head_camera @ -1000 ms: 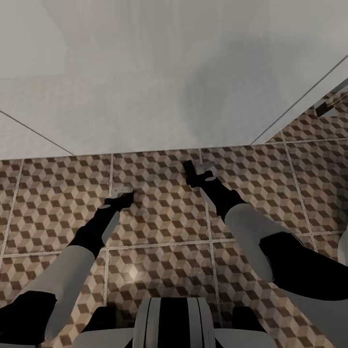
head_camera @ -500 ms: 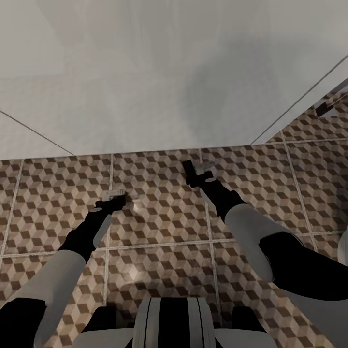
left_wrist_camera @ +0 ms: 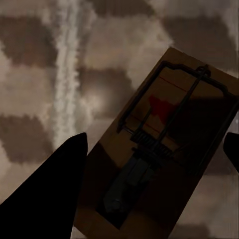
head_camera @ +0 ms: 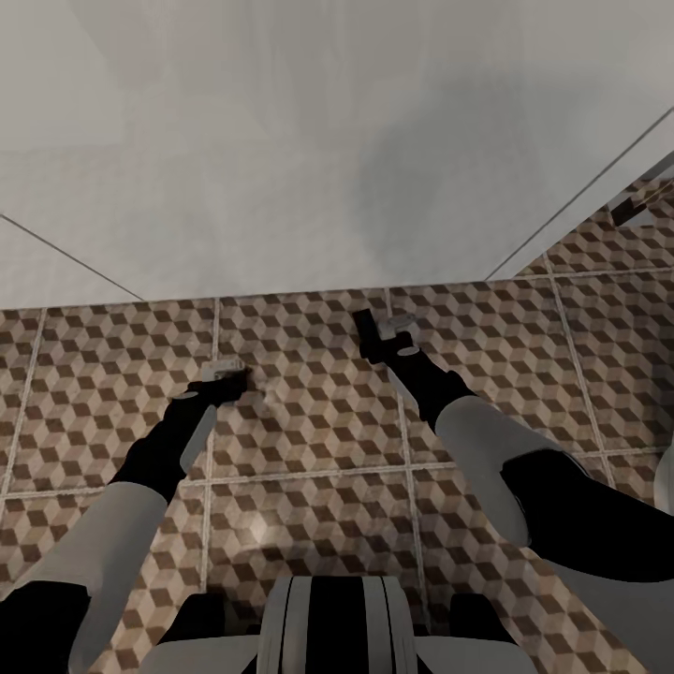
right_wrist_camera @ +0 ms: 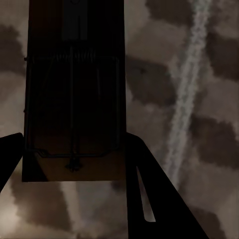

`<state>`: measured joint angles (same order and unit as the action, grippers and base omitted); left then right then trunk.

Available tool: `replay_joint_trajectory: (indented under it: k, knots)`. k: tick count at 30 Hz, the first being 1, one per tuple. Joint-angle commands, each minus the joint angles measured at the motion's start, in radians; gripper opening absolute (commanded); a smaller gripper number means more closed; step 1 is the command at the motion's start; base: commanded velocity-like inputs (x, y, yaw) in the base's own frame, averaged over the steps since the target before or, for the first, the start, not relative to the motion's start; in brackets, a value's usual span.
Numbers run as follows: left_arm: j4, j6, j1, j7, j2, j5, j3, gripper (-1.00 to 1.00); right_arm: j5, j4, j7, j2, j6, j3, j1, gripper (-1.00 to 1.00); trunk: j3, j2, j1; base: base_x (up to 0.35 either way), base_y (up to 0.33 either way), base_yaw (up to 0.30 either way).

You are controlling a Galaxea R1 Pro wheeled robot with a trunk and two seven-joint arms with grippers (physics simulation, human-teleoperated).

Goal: Take the four mousetraps from the cabinet in the bathroom and place them on the bathroom floor. Make sure all four end up on the same floor surface, and ensure that at least two of them are either under or directly next to the same bathroom sink.

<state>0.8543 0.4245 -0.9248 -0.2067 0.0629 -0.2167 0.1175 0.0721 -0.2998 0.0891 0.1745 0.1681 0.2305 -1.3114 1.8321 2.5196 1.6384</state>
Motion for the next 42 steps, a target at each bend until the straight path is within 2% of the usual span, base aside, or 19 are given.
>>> replay_joint_trajectory:
  k: [1,9,20,27,29,31,32,33,35,36,38,42]
  knots:
    - [0.013,0.008,0.000,-0.009,0.000,-0.012,0.005,-1.00,0.005,-0.001,0.003,0.000,0.007,0.004,0.000,-1.00,0.000,0.000,0.000,0.000,0.000,0.000]
    - [0.029,0.021,0.000,-0.004,-0.015,-0.013,0.005,-1.00,0.005,0.001,0.003,0.000,0.007,0.004,0.000,-1.00,0.000,0.000,0.000,0.000,0.000,0.000]
    - [-0.007,0.012,0.000,0.000,-0.046,-0.013,0.005,-1.00,0.006,0.011,0.003,0.000,0.007,0.004,0.000,-1.00,0.000,0.000,0.000,0.000,0.000,0.000]
    - [-0.002,-0.065,-0.001,0.006,-0.054,-0.014,0.007,-1.00,0.006,0.010,0.003,0.000,0.004,0.004,0.000,-1.00,0.000,0.000,0.000,0.000,0.000,0.000]
    - [0.012,-0.073,-0.001,0.046,-0.052,-0.014,0.006,-1.00,0.005,0.011,0.003,0.000,0.004,0.004,0.000,-1.00,0.000,0.000,0.000,0.000,0.000,0.000]
    - [0.038,-0.077,-0.001,0.162,-0.033,-0.019,-0.004,-1.00,0.004,0.011,0.002,0.000,0.003,0.005,0.000,-1.00,0.000,0.000,0.000,0.000,0.000,0.000]
    - [0.050,-0.079,-0.001,0.229,-0.022,-0.021,-0.021,-1.00,0.004,0.010,0.002,0.000,0.003,0.005,0.000,-1.00,0.000,0.000,0.000,0.000,0.000,0.000]
    - [0.058,-0.080,-0.001,0.260,-0.017,-0.021,-0.034,-1.00,0.004,0.011,0.002,0.000,0.002,0.005,0.000,-1.00,0.000,0.000,0.000,0.000,0.000,0.000]
    - [0.101,-0.087,-0.001,0.352,-0.007,-0.023,-0.099,-1.00,0.003,0.011,0.002,0.000,0.002,0.006,0.000,-1.00,0.000,0.000,0.000,0.000,0.000,0.000]
    - [0.124,-0.095,-0.001,0.377,-0.004,-0.023,-0.126,-1.00,0.004,0.011,0.001,0.000,0.002,0.007,0.000,-1.00,0.000,0.000,0.000,0.000,0.000,0.000]
    - [0.149,-0.117,0.001,0.399,-0.003,-0.022,-0.150,-1.00,0.004,0.011,0.001,0.000,0.002,0.008,0.000,-1.00,0.000,0.000,0.000,0.000,0.000,0.000]
    - [0.158,-0.191,0.005,0.415,-0.003,-0.020,-0.167,-1.00,0.005,0.010,0.002,0.000,0.002,0.009,0.000,-1.00,0.000,0.000,0.000,0.000,0.000,0.000]
